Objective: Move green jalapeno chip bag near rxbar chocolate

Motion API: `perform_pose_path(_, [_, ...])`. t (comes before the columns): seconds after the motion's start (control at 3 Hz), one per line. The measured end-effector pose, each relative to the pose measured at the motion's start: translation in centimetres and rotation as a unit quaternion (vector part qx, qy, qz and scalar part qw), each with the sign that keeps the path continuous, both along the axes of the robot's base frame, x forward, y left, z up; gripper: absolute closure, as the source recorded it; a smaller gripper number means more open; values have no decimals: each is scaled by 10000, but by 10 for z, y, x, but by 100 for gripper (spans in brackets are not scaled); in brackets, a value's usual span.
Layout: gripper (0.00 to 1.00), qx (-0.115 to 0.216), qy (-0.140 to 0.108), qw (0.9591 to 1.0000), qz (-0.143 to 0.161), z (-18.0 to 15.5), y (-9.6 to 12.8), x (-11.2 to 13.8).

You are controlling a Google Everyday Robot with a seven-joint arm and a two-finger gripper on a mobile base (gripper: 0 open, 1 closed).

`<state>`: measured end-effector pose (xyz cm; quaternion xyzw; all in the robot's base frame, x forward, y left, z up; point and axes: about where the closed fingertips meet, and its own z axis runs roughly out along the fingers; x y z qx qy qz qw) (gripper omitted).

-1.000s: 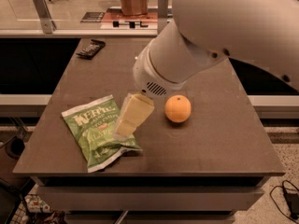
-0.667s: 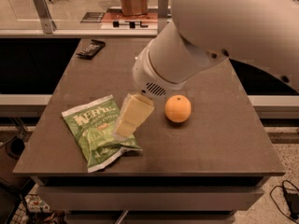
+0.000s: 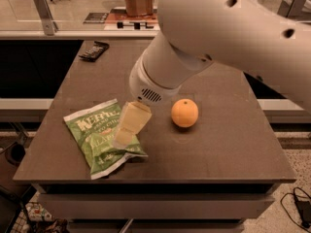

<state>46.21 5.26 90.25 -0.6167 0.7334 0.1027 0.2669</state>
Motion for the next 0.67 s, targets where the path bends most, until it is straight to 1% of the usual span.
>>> perform_pose_path(0.33, [0, -46, 271, 9996, 106, -28, 12, 0])
perform_pose_path(0.67, [0, -5, 487, 9986, 189, -53, 20, -7])
